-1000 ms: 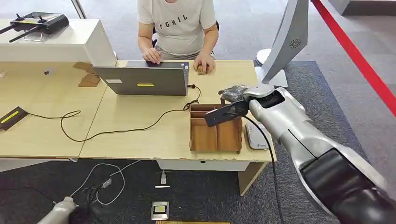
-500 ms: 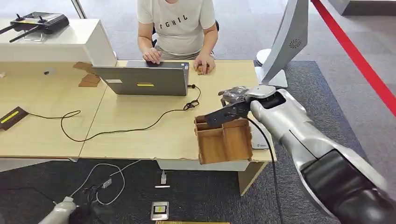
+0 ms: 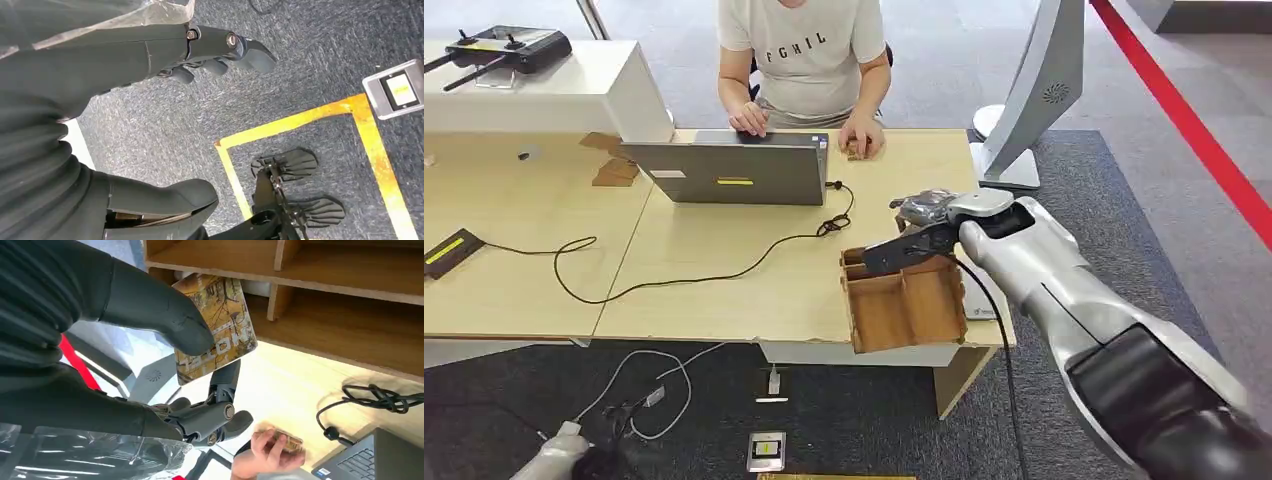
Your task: Pass the card to the sensor for recognition and then transmit it.
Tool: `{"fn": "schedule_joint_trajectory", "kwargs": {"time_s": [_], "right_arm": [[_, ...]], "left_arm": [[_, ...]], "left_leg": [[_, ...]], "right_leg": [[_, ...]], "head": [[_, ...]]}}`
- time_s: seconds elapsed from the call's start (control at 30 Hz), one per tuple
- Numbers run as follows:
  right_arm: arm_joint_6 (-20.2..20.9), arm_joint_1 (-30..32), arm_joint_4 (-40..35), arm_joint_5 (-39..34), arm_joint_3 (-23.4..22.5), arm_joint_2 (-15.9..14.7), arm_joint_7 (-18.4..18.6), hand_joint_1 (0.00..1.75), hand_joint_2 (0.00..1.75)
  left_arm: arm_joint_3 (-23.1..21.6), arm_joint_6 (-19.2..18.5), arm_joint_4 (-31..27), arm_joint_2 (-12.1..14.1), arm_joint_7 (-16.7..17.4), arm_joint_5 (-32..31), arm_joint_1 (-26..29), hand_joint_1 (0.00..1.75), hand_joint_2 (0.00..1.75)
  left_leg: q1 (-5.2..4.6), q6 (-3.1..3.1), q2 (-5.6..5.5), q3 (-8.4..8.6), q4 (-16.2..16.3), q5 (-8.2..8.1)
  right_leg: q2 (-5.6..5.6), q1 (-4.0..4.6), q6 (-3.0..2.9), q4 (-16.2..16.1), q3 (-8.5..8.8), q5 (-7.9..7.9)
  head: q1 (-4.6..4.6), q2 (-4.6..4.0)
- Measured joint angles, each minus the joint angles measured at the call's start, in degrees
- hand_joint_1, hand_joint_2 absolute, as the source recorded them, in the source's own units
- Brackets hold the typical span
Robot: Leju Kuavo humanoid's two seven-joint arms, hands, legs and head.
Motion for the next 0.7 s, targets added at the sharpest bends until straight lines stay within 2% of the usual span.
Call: {"fn": "schedule_joint_trajectory", "kwargs": {"time_s": [0.17,0.43,0.7], "right_arm": [[-1.4,-0.01,0.0,-0.2,0.0,0.0,-0.79,1.75,1.75],[-10.16,-1.73,-0.61,-3.25,-0.98,-0.81,-2.67,1.75,1.75],[-12.42,-2.7,-1.42,-3.85,-1.95,-3.04,-2.71,1.75,1.75]], "left_arm": [[-0.09,-0.09,0.0,-0.02,-0.39,0.0,0.14,0.0,1.75],[-0.83,-1.05,0.0,-0.3,-1.68,-0.7,-0.09,0.0,1.75],[-2.12,-0.68,0.0,-1.97,-1.73,-2.23,-1.5,0.0,1.75]], "left_leg": [[0.0,0.0,0.0,0.0,0.0,0.0],[-0.01,0.0,-0.01,0.02,0.02,0.0],[-0.02,0.01,-0.01,0.0,0.07,0.0]], "right_leg": [[0.0,0.0,0.0,0.0,0.0,0.0],[0.0,0.0,0.0,0.0,0.0,0.0],[0.0,-0.02,0.0,-0.01,0.01,0.01]], "head": [[0.0,0.0],[-0.02,0.0],[0.0,0.0]]}}
